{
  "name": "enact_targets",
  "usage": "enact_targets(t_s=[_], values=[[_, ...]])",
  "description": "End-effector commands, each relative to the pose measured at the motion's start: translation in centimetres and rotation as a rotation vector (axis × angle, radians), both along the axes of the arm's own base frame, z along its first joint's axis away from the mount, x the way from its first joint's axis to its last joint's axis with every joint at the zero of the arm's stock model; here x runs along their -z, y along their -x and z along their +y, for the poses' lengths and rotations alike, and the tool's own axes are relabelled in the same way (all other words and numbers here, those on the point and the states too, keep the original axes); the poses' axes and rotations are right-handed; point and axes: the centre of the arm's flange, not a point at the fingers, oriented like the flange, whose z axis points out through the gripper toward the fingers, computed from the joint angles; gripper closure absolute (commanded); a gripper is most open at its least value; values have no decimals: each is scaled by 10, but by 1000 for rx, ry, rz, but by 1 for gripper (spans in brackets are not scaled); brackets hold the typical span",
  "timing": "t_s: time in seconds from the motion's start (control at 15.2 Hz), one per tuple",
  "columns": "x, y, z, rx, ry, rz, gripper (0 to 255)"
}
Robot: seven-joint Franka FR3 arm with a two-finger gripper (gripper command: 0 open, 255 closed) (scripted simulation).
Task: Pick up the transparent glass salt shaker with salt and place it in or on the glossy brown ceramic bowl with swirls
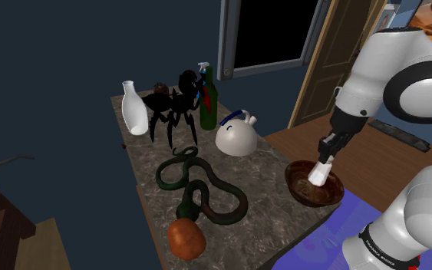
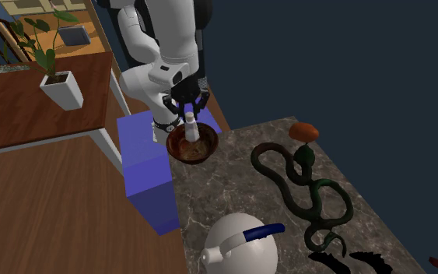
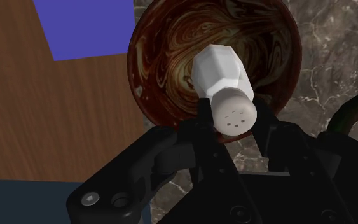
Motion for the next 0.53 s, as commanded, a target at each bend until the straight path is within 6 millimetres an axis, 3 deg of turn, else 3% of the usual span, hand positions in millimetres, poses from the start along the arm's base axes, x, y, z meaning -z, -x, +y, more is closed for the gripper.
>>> enact_targets(t_s=[0.0,0.26,0.33,0.46], values=[[1,0,0,0,0,0,255],[1,0,0,0,0,0,255],[1,0,0,0,0,0,0],[1,0,0,0,0,0,0]])
